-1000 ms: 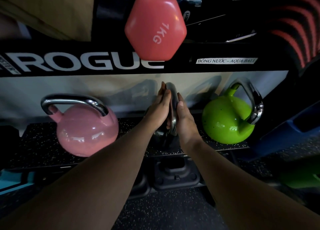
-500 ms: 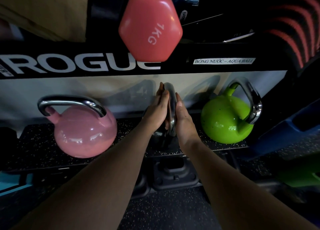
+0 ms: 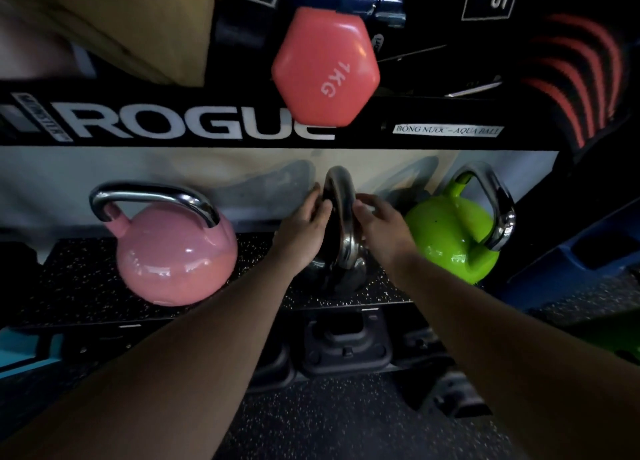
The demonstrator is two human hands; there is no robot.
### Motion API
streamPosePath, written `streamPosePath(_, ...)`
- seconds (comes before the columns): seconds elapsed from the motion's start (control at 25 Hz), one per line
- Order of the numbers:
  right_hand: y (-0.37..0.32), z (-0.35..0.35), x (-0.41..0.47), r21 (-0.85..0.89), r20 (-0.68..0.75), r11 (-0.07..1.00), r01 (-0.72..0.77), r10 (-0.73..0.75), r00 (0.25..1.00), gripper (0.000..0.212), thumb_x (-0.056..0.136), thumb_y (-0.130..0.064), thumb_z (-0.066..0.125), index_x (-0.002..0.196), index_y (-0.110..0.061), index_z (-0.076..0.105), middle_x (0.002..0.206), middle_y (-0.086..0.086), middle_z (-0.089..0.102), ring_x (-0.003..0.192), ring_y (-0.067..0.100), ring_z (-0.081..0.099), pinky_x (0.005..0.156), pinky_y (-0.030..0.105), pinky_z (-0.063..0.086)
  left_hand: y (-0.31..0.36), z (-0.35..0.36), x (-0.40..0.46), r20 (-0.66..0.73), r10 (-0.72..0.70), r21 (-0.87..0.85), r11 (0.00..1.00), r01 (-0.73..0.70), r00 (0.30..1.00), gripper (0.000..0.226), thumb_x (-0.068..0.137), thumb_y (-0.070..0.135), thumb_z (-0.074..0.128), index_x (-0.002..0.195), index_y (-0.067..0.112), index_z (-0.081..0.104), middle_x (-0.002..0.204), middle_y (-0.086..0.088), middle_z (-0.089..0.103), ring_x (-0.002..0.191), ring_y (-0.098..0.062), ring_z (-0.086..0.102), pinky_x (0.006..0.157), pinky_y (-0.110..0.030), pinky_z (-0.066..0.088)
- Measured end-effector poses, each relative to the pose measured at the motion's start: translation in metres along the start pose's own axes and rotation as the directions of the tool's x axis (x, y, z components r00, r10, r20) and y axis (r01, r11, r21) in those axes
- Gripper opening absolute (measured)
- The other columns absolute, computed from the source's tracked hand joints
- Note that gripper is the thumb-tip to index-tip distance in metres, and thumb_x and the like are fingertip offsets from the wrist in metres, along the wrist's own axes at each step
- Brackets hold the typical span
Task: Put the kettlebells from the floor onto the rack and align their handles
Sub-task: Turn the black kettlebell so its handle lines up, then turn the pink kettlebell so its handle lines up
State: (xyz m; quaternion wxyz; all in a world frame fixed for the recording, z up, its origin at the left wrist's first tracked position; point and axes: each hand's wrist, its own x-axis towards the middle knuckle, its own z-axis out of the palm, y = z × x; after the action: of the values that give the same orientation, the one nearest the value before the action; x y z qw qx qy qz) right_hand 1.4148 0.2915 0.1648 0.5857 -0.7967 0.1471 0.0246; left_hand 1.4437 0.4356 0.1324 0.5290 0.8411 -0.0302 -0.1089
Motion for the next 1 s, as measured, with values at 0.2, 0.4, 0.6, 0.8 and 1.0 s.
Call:
streamPosePath(0.2, -0.046, 0.005, -0.011, -0.657, -0.041, 0.709, 0.256, -0.372, 0.927, 0.034, 0.089, -0.03, 0.057, 0.122, -0.021, 0.06, 0.118, 0.016, 0.057, 0.112, 0.04, 0.048, 0.093, 0.047, 0.046, -0.016, -0.06, -0.04, -0.199, 0.183, 0.253, 0.959, -0.13, 0.963, 0.029, 0.088, 0.007, 0.051, 0.099, 0.024, 0.072, 0.109, 0.006, 0.071, 0.102, -0.009, 0.063, 0.088, -0.024, 0.049)
streamPosePath(0.4, -0.06, 0.067, -0.033, -0.734, 0.16, 0.53, 0.424, -0.472, 0.867, 0.043, 0.085, -0.029, 0.059, 0.127, -0.022, 0.057, 0.123, 0.015, 0.056, 0.113, 0.04, 0.044, 0.094, 0.047, 0.04, -0.031, -0.109, -0.078, -0.444, 0.149, 0.31, 0.951, -0.005, 0.883, 0.021, 0.083, 0.008, 0.054, 0.083, 0.019, 0.071, 0.091, 0.001, 0.072, 0.085, -0.021, 0.065, 0.076, -0.038, 0.052)
streamPosePath(0.6, -0.072, 0.158, -0.043, -0.69, 0.207, 0.58, 0.433, -0.415, 0.886, 0.046, 0.087, -0.041, 0.059, 0.13, -0.025, 0.052, 0.124, 0.013, 0.054, 0.119, 0.039, 0.044, 0.096, 0.049, 0.04, -0.06, -0.167, -0.093, -0.533, 0.137, 0.358, 0.931, 0.076, 0.835, 0.016, 0.086, 0.02, 0.055, 0.096, 0.014, 0.066, 0.105, -0.006, 0.065, 0.097, -0.027, 0.06, 0.083, -0.043, 0.049)
streamPosePath(0.8, -0.088, 0.226, -0.041, -0.649, 0.172, 0.662, 0.376, -0.353, 0.92, 0.064, 0.09, -0.055, 0.053, 0.143, -0.023, 0.037, 0.134, 0.017, 0.045, 0.121, 0.039, 0.043, 0.097, 0.05, 0.041, -0.084, -0.213, -0.091, -0.599, -0.194, 0.09, 0.948, 0.306, 0.777, 0.063, 0.089, 0.051, 0.053, 0.135, 0.011, 0.035, 0.135, -0.015, 0.039, 0.112, -0.039, 0.055, 0.088, -0.051, 0.05)
streamPosePath(1.0, -0.087, 0.254, -0.033, -0.579, 0.097, 0.773, 0.258, -0.249, 0.964, 0.063, 0.092, -0.06, 0.048, 0.136, -0.015, 0.041, 0.132, 0.02, 0.046, 0.124, 0.04, 0.041, 0.099, 0.05, 0.043, -0.09, -0.23, -0.069, -0.407, -0.355, -0.258, 0.928, 0.267, 0.841, 0.091, 0.085, 0.071, 0.045, 0.149, 0.013, 0.017, 0.152, -0.016, 0.029, 0.125, -0.037, 0.048, 0.095, -0.043, 0.046)
